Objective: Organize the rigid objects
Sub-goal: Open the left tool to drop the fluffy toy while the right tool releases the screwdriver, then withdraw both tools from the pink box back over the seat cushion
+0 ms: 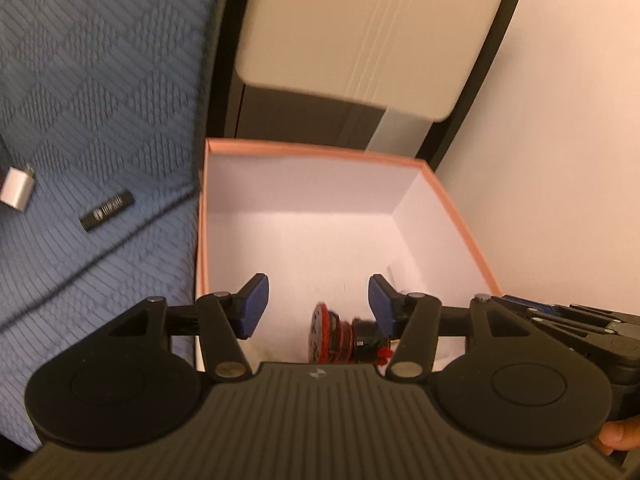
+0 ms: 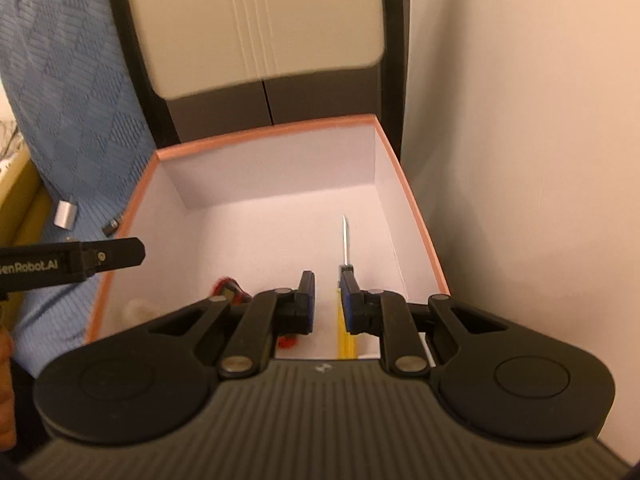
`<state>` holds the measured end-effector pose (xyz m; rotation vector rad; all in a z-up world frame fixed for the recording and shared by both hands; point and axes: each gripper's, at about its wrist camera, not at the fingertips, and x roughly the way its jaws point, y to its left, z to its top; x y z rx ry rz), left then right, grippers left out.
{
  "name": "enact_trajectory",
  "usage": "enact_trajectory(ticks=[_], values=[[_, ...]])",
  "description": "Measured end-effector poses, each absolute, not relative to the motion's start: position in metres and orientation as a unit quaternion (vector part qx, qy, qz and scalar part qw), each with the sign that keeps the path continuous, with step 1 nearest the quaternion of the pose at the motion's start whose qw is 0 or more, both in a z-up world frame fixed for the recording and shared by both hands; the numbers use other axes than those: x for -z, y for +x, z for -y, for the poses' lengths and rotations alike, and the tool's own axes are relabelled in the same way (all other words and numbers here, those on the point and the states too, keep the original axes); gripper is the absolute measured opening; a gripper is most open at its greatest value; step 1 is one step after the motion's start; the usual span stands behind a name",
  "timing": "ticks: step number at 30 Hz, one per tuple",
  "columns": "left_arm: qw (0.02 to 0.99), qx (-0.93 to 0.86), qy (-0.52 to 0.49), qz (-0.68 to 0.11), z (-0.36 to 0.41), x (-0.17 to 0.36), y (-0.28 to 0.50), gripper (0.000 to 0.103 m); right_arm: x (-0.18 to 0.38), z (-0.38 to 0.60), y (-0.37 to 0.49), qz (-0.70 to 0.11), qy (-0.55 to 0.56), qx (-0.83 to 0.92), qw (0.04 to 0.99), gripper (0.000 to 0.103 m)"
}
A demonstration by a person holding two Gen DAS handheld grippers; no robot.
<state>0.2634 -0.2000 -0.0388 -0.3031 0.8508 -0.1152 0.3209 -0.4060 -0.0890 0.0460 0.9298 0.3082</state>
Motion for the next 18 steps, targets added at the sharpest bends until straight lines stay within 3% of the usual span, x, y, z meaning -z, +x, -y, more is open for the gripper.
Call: enact_trajectory(ticks=[18], values=[[0.946, 0.036, -0.139, -0.292, 0.112, -0.047, 0.189, 0.062, 0.001, 0.342, 0.276, -0.367, 0.012, -0.18, 0.913, 0.018]])
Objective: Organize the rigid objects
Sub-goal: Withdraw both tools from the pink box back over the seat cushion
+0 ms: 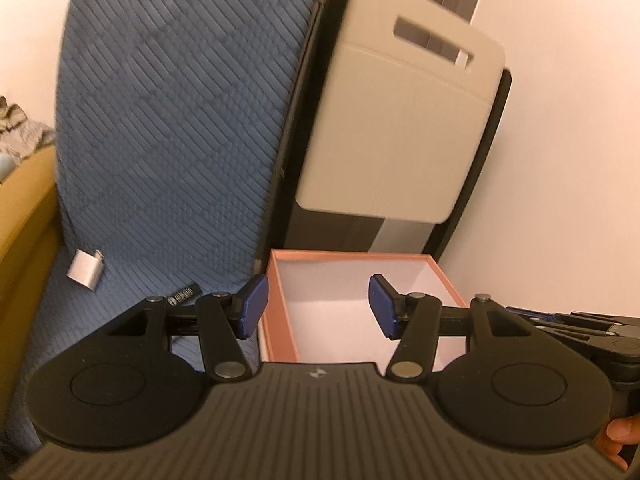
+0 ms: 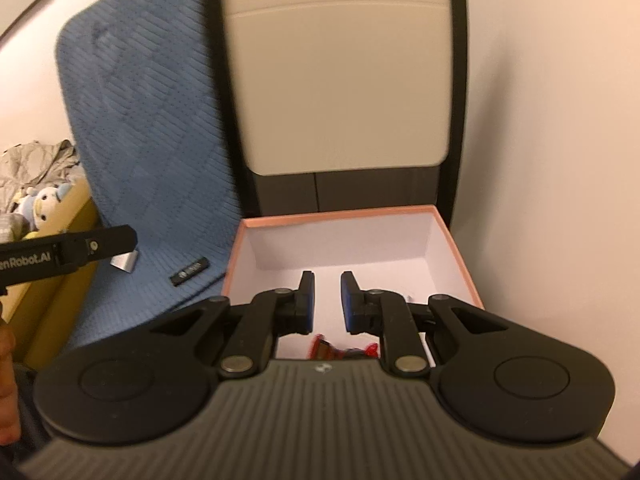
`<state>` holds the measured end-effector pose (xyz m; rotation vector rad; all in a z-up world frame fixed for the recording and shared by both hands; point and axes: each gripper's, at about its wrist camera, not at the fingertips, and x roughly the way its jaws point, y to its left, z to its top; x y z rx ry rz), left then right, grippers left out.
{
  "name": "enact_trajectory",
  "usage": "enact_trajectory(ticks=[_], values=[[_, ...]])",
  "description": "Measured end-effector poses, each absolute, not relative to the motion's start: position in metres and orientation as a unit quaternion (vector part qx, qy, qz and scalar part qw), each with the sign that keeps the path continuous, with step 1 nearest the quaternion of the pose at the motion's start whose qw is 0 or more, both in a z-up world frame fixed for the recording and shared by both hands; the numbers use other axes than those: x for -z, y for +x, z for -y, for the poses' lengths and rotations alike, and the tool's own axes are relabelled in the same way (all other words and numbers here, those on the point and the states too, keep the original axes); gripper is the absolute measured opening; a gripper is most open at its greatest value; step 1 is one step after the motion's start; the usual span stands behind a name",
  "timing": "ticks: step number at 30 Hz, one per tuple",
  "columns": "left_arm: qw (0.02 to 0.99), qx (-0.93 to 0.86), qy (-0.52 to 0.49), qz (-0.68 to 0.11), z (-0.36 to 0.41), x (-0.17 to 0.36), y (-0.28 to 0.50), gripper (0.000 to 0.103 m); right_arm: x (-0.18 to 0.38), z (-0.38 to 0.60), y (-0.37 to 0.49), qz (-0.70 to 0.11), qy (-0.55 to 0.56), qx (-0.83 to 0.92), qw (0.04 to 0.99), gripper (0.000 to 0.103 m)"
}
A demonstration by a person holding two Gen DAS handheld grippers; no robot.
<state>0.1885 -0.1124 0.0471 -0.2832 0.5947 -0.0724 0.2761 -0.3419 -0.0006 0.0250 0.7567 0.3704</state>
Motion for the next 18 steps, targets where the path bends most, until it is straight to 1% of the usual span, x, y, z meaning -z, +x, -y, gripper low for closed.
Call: enact_trajectory(ticks=[8, 18], values=[[0.953, 0.022, -0.124, -0.275, 0.08, -0.049, 0.153, 0.062, -0.003, 0.304, 0.244, -0.357, 0.007, -0.206, 0.911, 0.018], [0.952, -0.002, -0.132, -0.276, 0.036, -0.013, 0.124, 0.062, 0.028, 0.249, 0.219, -0.363, -0.004, -0.241, 0.9, 0.018]])
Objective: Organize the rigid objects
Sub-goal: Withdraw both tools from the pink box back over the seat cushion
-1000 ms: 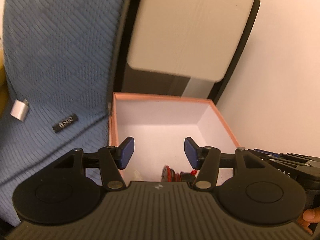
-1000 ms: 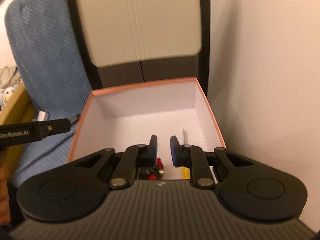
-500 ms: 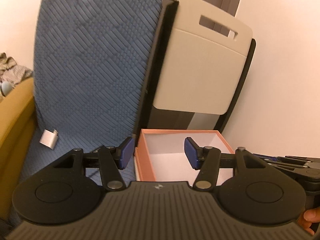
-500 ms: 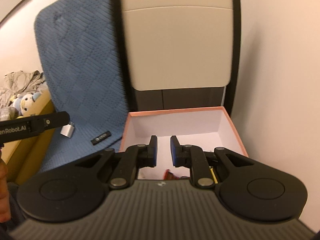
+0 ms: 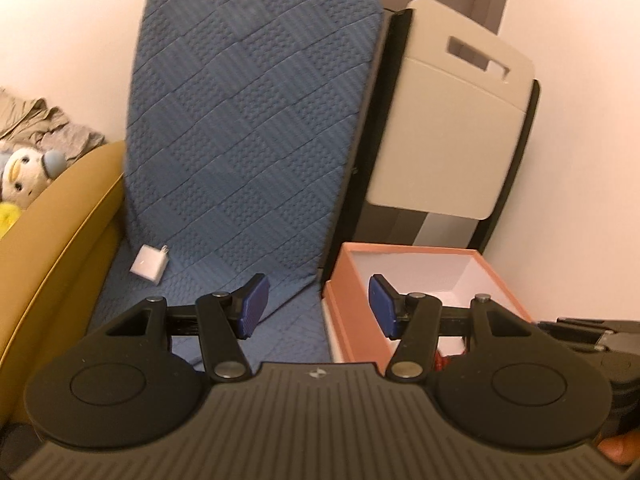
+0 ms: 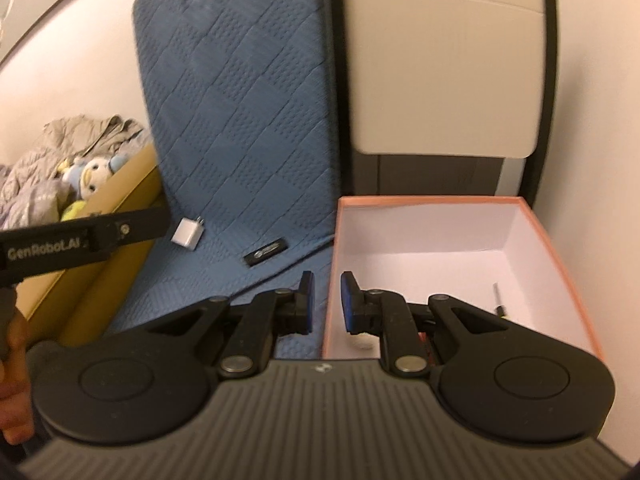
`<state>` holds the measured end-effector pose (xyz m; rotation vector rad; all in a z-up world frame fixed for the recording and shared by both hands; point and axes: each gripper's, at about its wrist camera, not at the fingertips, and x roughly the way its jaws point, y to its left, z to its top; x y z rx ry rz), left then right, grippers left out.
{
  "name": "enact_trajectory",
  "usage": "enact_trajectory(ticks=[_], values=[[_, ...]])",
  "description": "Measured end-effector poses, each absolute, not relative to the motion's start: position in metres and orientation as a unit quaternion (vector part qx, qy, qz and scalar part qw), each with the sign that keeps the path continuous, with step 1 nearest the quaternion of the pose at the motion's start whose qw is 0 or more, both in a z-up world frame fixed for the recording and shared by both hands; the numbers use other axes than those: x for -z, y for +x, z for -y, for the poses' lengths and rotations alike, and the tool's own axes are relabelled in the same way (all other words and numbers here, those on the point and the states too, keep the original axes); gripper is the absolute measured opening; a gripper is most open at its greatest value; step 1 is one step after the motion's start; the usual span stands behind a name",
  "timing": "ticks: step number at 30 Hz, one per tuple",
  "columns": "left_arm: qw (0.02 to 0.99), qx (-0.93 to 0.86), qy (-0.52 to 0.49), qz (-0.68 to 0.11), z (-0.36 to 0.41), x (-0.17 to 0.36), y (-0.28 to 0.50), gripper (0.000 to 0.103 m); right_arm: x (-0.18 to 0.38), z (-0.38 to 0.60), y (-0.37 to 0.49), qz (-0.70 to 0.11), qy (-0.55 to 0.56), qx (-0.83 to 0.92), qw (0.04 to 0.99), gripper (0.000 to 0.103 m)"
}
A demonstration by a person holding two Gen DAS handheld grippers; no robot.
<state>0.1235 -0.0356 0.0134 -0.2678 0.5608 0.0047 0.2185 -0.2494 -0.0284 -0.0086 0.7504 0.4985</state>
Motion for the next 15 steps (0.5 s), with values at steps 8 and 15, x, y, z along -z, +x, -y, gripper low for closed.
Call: enact_trajectory(ticks=[8, 15], values=[[0.947, -0.01, -0.139, -0.288, 0.003, 0.031, 0.116, 0.062, 0.067, 0.213, 0.206, -0.384, -0.007, -0.249, 0.889, 0.018], [0.943, -0.009, -0.144, -0.301, -0.023, 0.068, 0.116, 0.062, 0.095, 0.191, 0.196, -0.399, -0.006, -0.241, 0.885, 0.018]])
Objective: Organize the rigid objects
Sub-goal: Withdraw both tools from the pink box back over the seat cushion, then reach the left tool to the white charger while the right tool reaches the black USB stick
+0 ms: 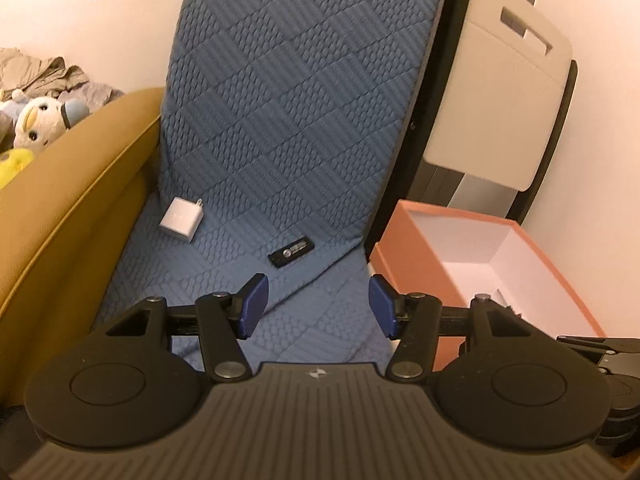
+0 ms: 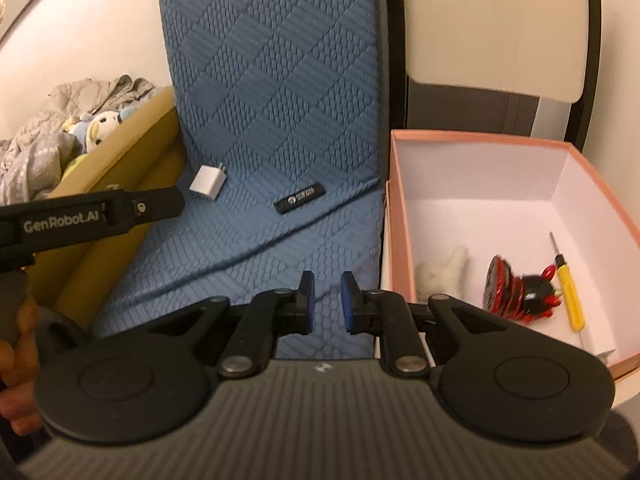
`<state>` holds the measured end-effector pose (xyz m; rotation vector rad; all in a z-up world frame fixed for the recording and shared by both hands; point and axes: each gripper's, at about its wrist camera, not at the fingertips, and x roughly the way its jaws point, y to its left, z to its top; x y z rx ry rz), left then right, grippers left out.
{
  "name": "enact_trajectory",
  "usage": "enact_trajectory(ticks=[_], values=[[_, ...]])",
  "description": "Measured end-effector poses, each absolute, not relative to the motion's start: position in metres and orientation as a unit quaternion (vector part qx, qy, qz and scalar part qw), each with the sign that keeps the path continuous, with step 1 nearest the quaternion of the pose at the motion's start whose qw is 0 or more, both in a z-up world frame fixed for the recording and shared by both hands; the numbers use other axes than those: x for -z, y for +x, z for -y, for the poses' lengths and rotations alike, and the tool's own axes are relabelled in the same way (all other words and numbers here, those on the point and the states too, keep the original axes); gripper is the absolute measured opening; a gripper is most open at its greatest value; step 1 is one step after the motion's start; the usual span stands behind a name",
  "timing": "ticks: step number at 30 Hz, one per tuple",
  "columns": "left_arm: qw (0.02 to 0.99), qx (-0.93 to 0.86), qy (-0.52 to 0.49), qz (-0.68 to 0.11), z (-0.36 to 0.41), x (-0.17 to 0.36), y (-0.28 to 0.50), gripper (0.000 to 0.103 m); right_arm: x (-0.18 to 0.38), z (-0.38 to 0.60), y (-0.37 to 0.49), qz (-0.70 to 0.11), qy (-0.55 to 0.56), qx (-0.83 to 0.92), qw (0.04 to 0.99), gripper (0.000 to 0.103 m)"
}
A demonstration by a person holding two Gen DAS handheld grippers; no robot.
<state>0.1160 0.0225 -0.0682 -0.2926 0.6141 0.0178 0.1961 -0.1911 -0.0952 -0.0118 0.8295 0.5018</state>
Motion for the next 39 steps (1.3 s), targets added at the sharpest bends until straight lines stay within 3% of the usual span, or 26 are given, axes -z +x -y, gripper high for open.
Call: enact_trajectory(ticks=[17, 39], values=[[0.938, -0.029, -0.129, -0.321, -0.034, 0.125, 0.129, 0.062, 0.139, 0.164, 0.196, -0.405, -0.004, -0.244, 0.881, 0.018], [0.928, -0.037, -0.152, -0.337, -0.082, 0.152, 0.225, 0.068, 0.157, 0.124, 0.268, -0.384, -0.009, -0.274, 0.881, 0.018]])
